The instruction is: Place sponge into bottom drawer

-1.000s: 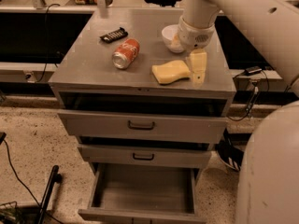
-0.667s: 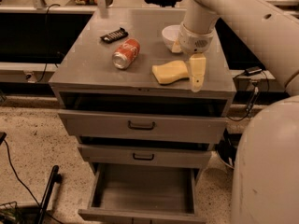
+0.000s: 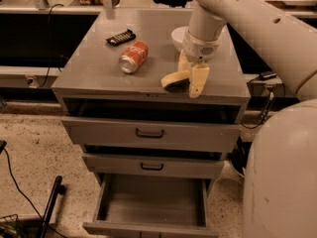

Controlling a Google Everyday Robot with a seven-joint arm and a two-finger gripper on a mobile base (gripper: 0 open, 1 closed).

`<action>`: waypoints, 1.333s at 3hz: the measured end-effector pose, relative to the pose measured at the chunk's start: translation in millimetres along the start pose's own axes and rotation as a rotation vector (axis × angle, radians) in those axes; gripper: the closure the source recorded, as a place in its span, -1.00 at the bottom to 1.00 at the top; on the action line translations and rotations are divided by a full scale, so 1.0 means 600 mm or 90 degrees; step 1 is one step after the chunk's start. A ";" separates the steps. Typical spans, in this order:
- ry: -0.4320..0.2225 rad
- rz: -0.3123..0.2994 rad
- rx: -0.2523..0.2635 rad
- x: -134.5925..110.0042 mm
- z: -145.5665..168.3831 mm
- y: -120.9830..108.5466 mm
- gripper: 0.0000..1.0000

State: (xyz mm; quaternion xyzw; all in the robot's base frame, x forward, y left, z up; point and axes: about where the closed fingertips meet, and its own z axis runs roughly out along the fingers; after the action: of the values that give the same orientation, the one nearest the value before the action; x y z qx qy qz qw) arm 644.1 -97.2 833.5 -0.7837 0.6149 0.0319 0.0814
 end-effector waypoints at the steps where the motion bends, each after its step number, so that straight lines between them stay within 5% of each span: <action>1: -0.007 -0.002 -0.003 -0.007 0.003 0.002 -0.18; 2: -0.047 0.006 0.013 -0.014 -0.018 0.008 0.18; 4: -0.207 0.019 0.129 -0.023 -0.156 0.063 1.00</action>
Offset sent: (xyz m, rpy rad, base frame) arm -0.0240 0.0015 0.0391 0.1737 0.0073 -0.0239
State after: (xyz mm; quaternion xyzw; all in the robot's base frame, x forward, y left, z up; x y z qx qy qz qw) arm 599.3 -108.6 924.2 -0.7466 0.6056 0.0973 0.2577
